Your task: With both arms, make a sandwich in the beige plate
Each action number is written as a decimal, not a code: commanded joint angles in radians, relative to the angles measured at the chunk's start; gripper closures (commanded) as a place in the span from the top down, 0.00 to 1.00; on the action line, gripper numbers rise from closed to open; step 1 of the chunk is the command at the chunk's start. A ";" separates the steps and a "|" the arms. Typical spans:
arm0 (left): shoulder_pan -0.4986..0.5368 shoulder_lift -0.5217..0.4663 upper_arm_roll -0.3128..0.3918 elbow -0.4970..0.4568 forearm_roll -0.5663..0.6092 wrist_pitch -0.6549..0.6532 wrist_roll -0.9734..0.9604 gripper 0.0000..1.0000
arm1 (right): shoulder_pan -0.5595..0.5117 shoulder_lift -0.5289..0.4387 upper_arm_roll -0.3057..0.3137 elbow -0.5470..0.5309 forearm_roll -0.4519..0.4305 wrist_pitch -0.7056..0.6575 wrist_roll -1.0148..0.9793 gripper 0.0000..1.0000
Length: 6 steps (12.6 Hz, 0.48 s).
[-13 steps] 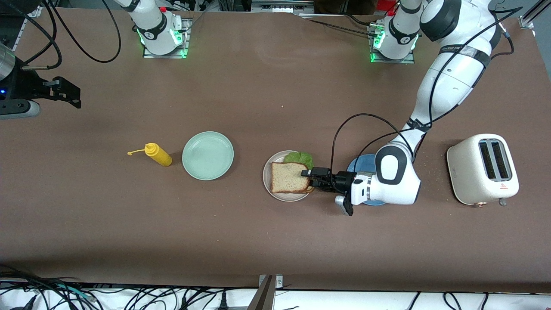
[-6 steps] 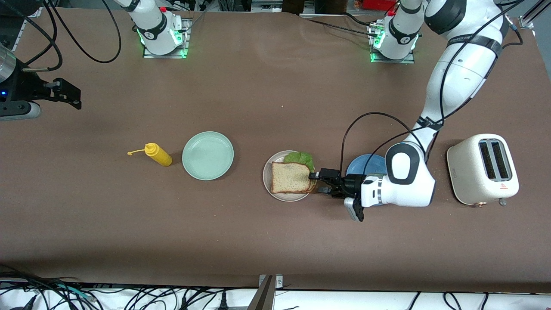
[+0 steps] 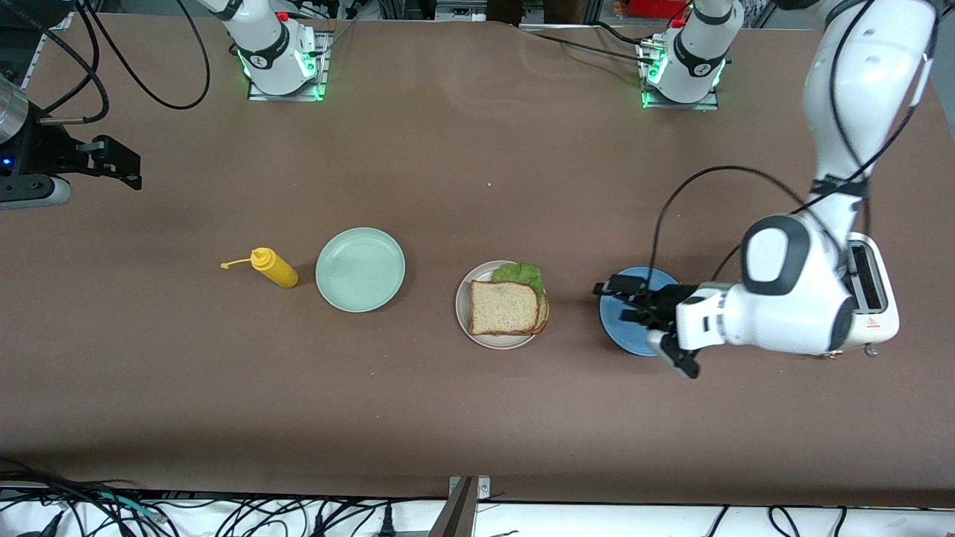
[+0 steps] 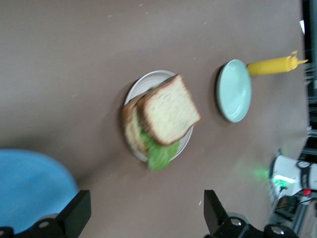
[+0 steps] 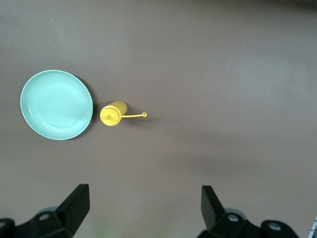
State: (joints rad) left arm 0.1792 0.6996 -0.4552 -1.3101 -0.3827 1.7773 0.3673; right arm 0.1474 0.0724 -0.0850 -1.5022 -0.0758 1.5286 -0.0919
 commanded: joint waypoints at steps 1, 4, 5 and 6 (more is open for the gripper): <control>0.055 -0.106 0.007 -0.032 0.106 -0.093 -0.025 1.00 | -0.002 0.004 -0.004 0.013 0.054 -0.001 0.001 1.00; 0.036 -0.228 0.076 -0.037 0.200 -0.150 -0.045 1.00 | -0.008 0.006 -0.006 0.014 0.059 0.001 -0.009 1.00; -0.007 -0.268 0.129 -0.038 0.211 -0.166 -0.059 1.00 | -0.006 0.004 -0.006 0.014 0.059 0.001 -0.009 1.00; -0.051 -0.320 0.197 -0.063 0.212 -0.176 -0.060 1.00 | -0.005 0.006 -0.006 0.014 0.057 0.001 -0.009 1.00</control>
State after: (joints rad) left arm 0.2067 0.4901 -0.3576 -1.3122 -0.2060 1.6181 0.3341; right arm 0.1453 0.0727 -0.0884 -1.5021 -0.0345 1.5296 -0.0915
